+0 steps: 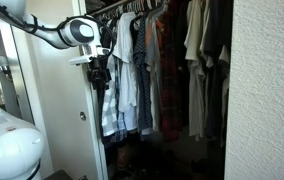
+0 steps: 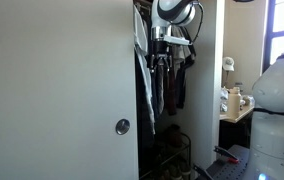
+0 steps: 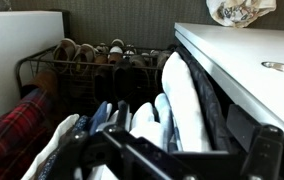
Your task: Slide the closet door slightly to the right
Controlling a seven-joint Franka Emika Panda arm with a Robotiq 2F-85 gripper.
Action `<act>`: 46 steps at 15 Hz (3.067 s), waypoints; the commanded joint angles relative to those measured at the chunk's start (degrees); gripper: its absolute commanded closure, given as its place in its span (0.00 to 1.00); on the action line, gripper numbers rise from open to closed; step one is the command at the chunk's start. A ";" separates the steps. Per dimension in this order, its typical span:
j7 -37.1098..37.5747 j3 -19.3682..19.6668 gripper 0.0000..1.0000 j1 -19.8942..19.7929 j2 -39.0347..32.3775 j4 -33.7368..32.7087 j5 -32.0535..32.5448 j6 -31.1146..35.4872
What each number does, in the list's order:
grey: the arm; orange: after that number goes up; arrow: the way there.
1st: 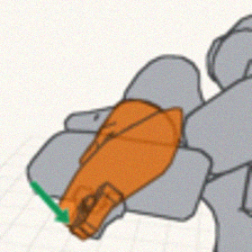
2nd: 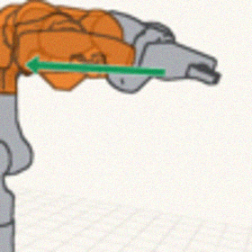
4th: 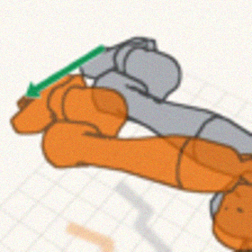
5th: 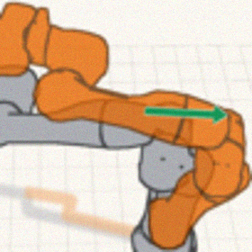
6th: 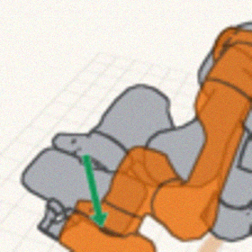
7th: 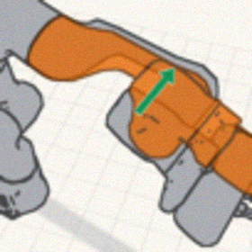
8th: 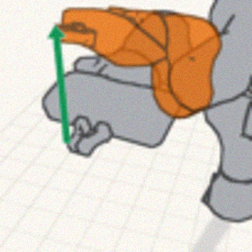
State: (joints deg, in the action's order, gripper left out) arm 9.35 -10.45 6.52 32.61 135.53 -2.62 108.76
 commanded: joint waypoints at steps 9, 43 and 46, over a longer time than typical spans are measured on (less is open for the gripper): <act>6.03 -7.72 0.00 7.28 10.68 9.34 -8.21 0.65; 32.27 -34.87 0.00 5.81 2.20 24.13 0.03 35.83; 35.05 -37.85 0.00 1.13 -0.38 24.14 4.45 38.89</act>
State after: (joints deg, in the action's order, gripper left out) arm 41.18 -45.68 11.97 35.30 159.67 -2.17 143.80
